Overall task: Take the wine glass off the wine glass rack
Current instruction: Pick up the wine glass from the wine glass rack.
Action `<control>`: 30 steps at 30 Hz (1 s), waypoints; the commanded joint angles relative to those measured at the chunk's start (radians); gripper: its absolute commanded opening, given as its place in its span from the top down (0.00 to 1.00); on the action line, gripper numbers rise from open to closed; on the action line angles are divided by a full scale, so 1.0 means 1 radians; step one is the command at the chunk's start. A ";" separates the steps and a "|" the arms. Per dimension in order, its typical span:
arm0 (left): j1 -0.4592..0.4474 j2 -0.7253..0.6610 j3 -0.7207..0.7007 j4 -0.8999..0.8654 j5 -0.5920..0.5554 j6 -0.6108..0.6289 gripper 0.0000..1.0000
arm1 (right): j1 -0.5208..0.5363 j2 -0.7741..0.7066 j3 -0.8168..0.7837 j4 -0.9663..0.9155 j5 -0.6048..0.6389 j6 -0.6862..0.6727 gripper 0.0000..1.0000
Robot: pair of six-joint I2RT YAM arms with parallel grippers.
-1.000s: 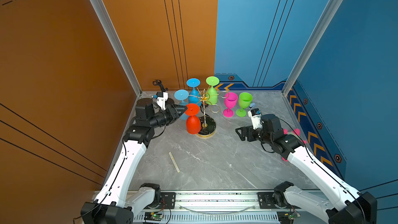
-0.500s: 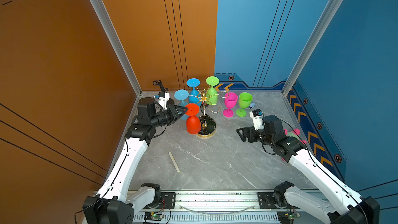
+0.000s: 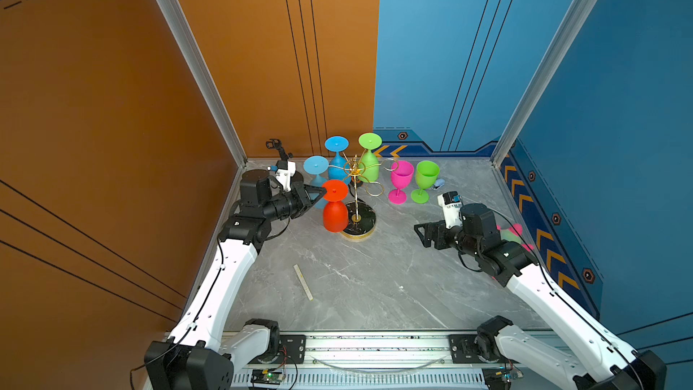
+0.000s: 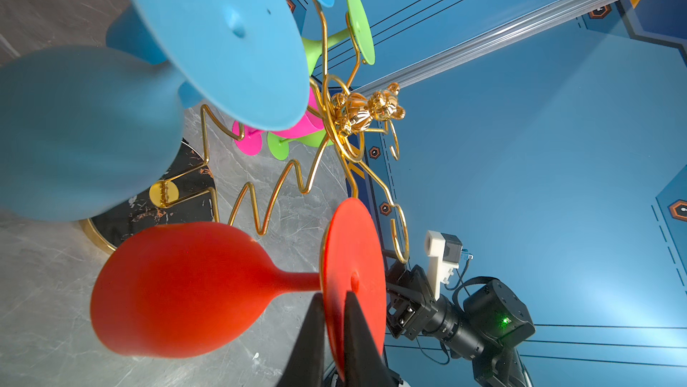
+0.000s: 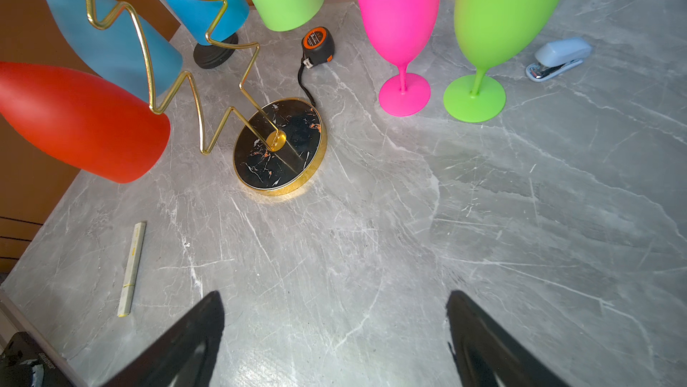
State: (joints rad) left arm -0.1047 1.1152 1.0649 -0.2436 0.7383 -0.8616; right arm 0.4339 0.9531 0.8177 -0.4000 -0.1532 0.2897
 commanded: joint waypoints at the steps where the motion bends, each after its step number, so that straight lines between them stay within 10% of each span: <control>1: 0.008 0.003 -0.005 -0.003 0.021 0.006 0.89 | 0.008 -0.022 -0.016 -0.005 0.021 0.016 0.06; 30: 0.032 -0.004 -0.099 0.326 0.146 -0.284 1.00 | 0.008 -0.040 -0.020 -0.019 0.036 0.019 0.06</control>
State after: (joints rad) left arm -0.0860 1.1130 0.9802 -0.0212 0.8337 -1.0767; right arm 0.4339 0.9314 0.8093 -0.4034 -0.1345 0.2932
